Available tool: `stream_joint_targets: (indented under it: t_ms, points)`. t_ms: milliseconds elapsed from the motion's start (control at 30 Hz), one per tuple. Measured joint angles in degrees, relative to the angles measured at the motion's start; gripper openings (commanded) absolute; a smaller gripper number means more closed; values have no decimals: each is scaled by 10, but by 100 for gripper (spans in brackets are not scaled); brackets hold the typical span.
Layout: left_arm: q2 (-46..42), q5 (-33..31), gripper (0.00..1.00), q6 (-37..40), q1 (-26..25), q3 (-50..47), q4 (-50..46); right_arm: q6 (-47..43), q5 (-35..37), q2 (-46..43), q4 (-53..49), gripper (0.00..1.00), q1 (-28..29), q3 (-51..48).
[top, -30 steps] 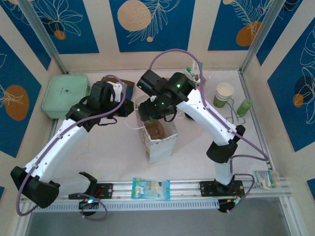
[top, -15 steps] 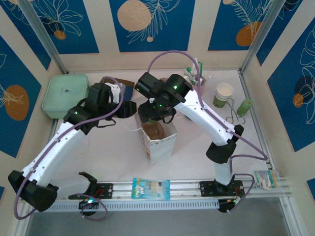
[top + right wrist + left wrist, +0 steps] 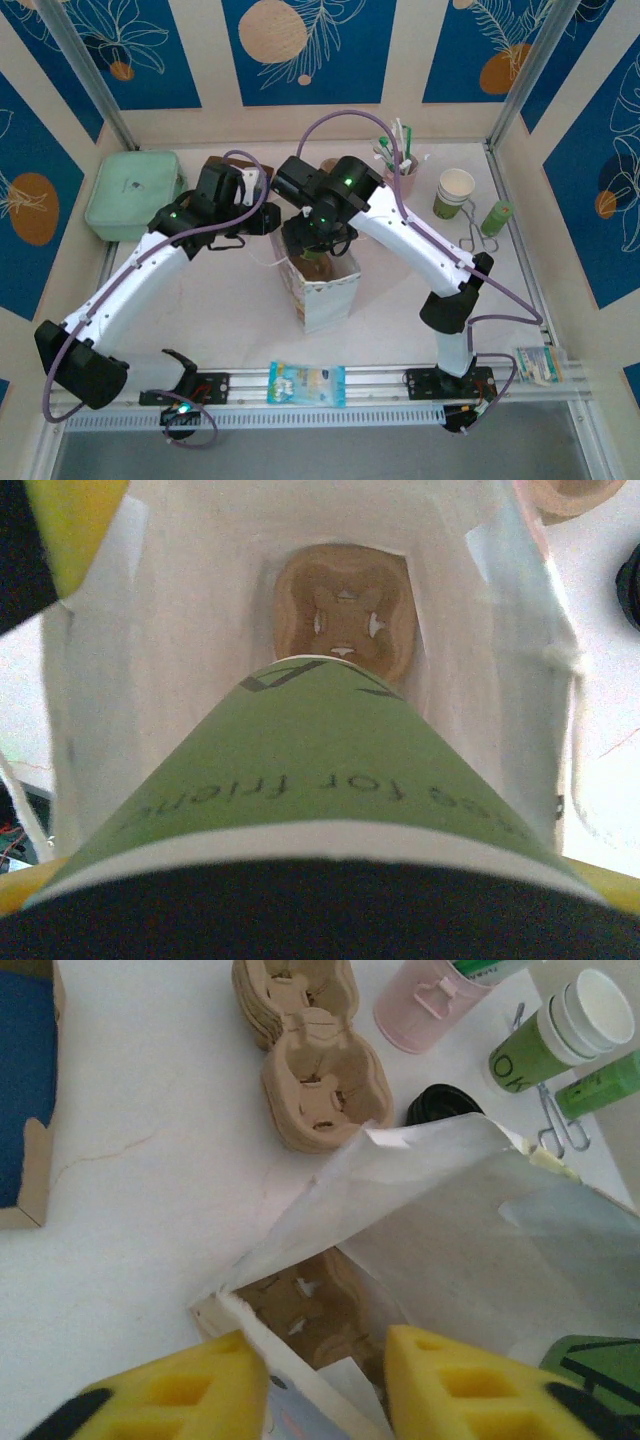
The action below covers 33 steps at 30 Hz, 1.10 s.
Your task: Pack the takeout coffee
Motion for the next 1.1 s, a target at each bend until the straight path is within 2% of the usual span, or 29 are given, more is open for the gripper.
stream_joint_targets:
  t_ms: [233, 567, 1100]
  points:
    - [0, -4, 16, -3, -4, 0, 2, 2, -1, 0, 0, 27, 4, -23]
    - [-10, -4, 12, -6, -10, 0, 2, 6, 30, 0, 0, 27, 4, -19]
    - [-24, -12, 8, -34, -17, -21, 16, 9, -17, 1, 1, 27, 20, -19]
